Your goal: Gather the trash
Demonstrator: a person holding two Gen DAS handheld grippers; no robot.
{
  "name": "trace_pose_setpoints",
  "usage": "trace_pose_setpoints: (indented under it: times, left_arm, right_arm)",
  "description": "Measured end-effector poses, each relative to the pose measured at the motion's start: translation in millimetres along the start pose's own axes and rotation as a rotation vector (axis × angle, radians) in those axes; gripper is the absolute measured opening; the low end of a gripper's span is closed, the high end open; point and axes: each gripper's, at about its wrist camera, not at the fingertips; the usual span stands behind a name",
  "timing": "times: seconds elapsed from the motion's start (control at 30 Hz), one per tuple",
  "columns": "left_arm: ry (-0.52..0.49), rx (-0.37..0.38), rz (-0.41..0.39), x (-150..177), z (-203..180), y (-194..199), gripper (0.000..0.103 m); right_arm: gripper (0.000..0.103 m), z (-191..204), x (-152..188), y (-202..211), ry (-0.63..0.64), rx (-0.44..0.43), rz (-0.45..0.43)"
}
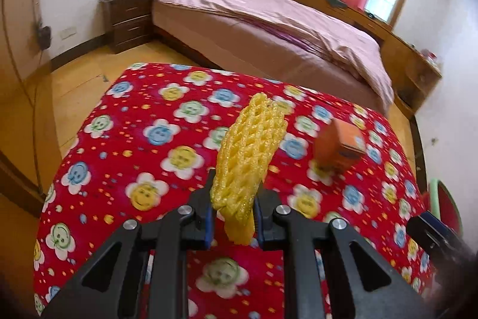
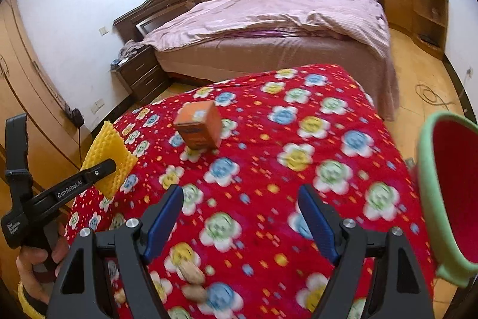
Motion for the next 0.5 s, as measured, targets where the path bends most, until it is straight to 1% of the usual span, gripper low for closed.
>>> trace_pose_setpoints:
  times: [0.2,0.37,0.5]
  left_arm:
    - [0.068,-0.042,0.000,-0.6,23.5,-19.5,0.020]
    - [0.099,-0.084,-0.010,1.3,36.7,-32.0,0.020]
    - [0.140,-0.092,-0.009,4.9,47.5,-39.6,0.020]
  right_arm:
    - [0.081,27.5,-12.0,-34.1,0.041,0.008,0.015]
    - [0.081,44.8,-18.4,-65.2,0.060,0.029,0.040]
    - [0.081,52.3,-23.2,-85.0,0.070,0.048,0.050]
Point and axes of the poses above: each gripper's, at about its wrist camera, not at the fingertips, and y roughly against the way its jaws point, z to its left, x to its underside, and after that the axes turned 10 degrees about -y, right-handed
